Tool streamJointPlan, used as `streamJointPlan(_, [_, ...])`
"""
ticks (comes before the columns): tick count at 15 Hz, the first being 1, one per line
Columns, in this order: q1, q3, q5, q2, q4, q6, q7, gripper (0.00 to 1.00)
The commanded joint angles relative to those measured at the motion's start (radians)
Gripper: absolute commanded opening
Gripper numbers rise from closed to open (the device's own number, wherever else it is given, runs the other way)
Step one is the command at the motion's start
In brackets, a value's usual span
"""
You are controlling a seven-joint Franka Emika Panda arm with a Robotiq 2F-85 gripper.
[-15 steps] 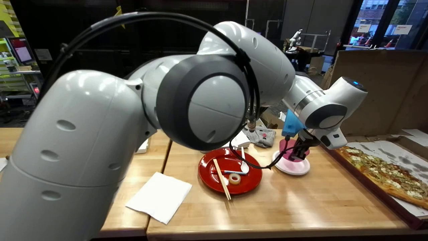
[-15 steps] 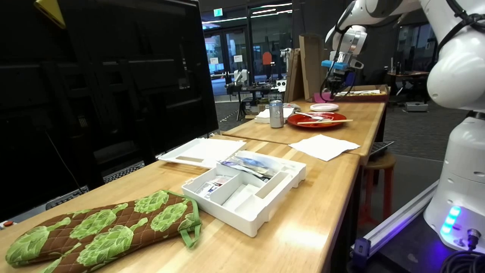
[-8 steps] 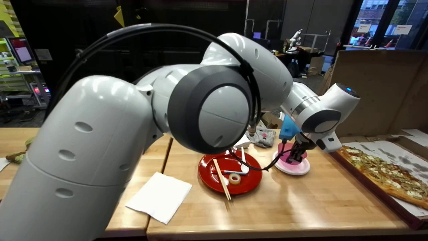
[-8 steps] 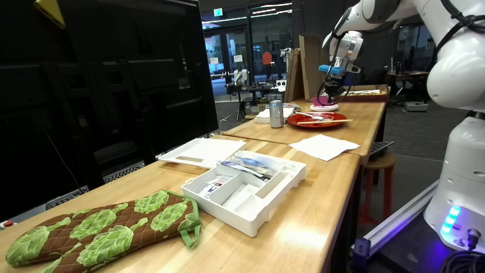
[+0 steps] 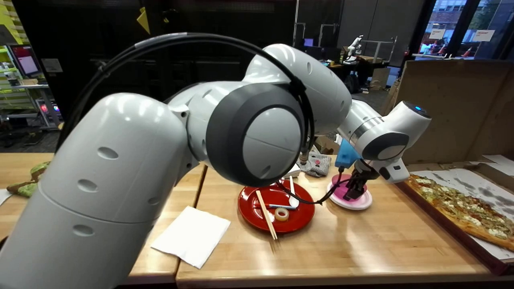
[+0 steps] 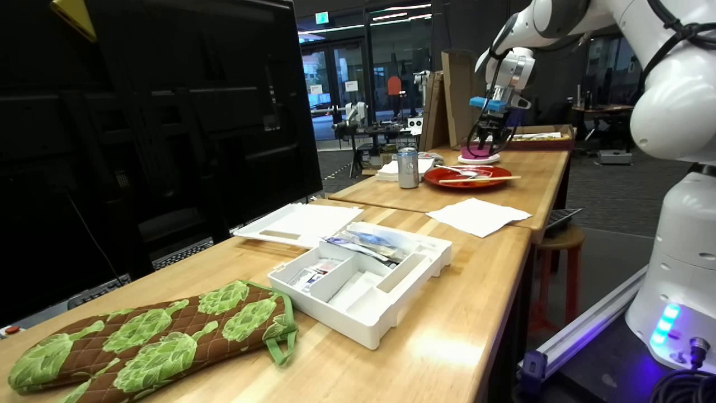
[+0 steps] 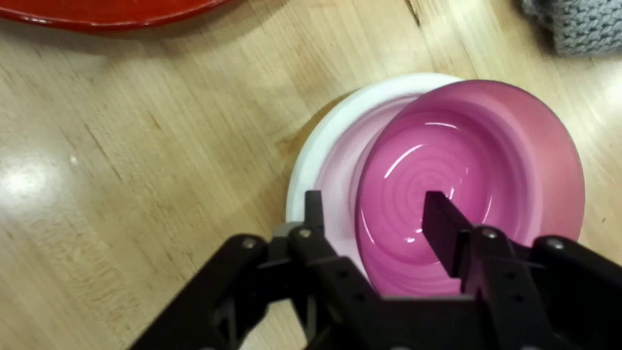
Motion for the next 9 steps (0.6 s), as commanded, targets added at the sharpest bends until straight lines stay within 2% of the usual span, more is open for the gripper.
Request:
streamJointPlan(1, [0.008, 0.004, 0.008, -0.061, -0.06, 0.019, -0.018, 0.88])
streamJointPlan(2, [0.011, 0.004, 0.01, -0.09, -0.092, 0.03, -0.034, 0.95])
streamJointPlan(3, [0.013, 0.008, 0.017, -0.129, -0.137, 0.04, -0.064, 0.99])
streamJointPlan(9, [0.057, 0.015, -0.023, -0.368, -0.414, 0.14, -0.326, 1.0])
